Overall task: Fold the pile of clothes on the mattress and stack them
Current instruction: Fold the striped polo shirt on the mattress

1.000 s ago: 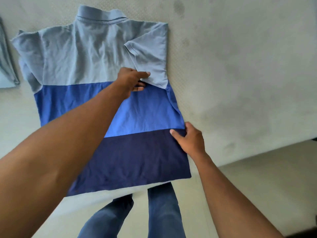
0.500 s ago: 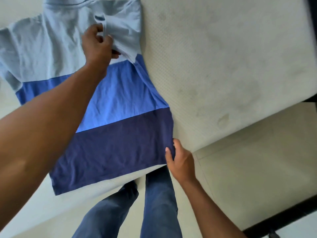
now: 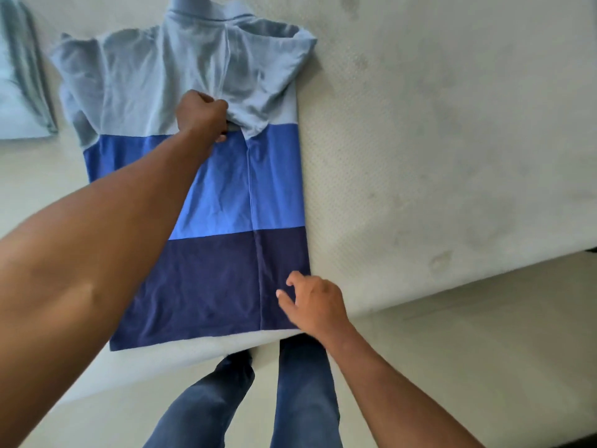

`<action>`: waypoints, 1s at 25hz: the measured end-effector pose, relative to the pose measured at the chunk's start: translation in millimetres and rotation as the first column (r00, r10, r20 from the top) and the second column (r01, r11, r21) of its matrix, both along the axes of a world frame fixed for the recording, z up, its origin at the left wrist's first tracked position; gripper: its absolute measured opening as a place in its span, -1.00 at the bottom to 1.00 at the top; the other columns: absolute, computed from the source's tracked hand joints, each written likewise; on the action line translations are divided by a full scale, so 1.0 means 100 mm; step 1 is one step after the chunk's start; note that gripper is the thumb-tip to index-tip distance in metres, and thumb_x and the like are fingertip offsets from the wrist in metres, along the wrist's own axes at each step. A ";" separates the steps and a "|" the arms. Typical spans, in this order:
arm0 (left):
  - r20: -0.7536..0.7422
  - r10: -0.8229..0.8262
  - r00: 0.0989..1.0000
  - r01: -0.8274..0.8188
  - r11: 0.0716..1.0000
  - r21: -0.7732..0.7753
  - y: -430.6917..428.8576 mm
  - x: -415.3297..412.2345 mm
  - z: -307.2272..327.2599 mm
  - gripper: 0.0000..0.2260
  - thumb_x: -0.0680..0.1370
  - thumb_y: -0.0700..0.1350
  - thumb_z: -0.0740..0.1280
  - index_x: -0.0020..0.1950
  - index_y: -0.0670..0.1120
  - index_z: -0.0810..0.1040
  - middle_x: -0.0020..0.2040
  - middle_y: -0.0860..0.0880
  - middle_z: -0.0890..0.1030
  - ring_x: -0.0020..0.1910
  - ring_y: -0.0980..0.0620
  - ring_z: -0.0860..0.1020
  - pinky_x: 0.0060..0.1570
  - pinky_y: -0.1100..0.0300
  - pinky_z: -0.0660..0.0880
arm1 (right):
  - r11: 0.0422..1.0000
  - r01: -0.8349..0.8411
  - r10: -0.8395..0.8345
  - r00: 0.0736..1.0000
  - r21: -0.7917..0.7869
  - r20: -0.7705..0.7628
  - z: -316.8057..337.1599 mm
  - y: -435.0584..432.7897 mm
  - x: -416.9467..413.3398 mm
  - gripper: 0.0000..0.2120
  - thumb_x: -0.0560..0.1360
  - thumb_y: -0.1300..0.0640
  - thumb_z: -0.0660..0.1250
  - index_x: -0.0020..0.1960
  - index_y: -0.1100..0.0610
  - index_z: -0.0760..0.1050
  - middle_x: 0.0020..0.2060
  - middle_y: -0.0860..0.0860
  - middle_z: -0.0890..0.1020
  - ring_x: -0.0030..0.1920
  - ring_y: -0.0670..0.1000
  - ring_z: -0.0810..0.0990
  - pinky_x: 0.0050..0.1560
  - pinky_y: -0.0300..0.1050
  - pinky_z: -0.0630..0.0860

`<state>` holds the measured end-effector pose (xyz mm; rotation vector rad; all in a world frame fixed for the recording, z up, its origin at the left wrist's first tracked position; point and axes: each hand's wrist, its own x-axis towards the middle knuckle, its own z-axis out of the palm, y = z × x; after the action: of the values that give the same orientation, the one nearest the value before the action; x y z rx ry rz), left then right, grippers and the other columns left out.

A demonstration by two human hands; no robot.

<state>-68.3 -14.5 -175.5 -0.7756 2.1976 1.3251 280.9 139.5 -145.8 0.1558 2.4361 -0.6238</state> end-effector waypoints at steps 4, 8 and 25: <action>-0.039 -0.039 0.998 0.039 0.999 0.008 0.06 -0.20 0.10 -0.82 0.47 -0.01 0.41 -0.12 -0.05 0.47 -0.14 -0.16 0.62 -0.25 -0.10 0.67 -0.31 0.03 0.66 | 0.997 0.080 -0.080 0.997 0.007 0.008 -0.17 0.58 -1.11 -0.85 0.58 0.00 0.33 0.07 0.05 0.58 -0.10 0.10 0.71 -0.02 0.21 0.68 -0.05 -0.01 0.54; -0.111 -0.059 0.992 0.060 0.998 0.006 0.09 -0.59 0.06 -0.74 0.42 0.06 0.50 -0.17 0.00 0.44 -0.19 -0.06 0.55 -0.25 -0.03 0.54 -0.27 0.08 0.54 | 0.976 0.215 -0.203 0.951 0.029 -0.232 -0.29 1.02 -2.66 -0.70 0.55 0.20 0.28 0.28 0.12 0.48 0.00 0.20 0.69 0.06 0.26 0.66 0.04 0.02 0.51; -0.059 0.062 0.996 -0.058 0.997 0.056 -0.08 -0.43 -0.19 -0.70 0.45 0.08 0.50 0.01 -0.09 0.58 -0.07 -0.05 0.68 -0.06 -0.13 0.69 0.01 -0.10 0.63 | 0.984 0.179 -0.155 0.826 -0.008 -0.542 -0.50 0.98 -4.67 -0.73 0.58 -0.12 0.27 0.11 0.05 0.57 0.09 0.02 0.58 -0.02 -0.06 0.57 -0.01 -0.21 0.44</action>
<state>-111.3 -22.8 -195.0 -0.7966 2.1908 1.4491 -186.2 237.6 -196.2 0.2395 3.0121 -0.7756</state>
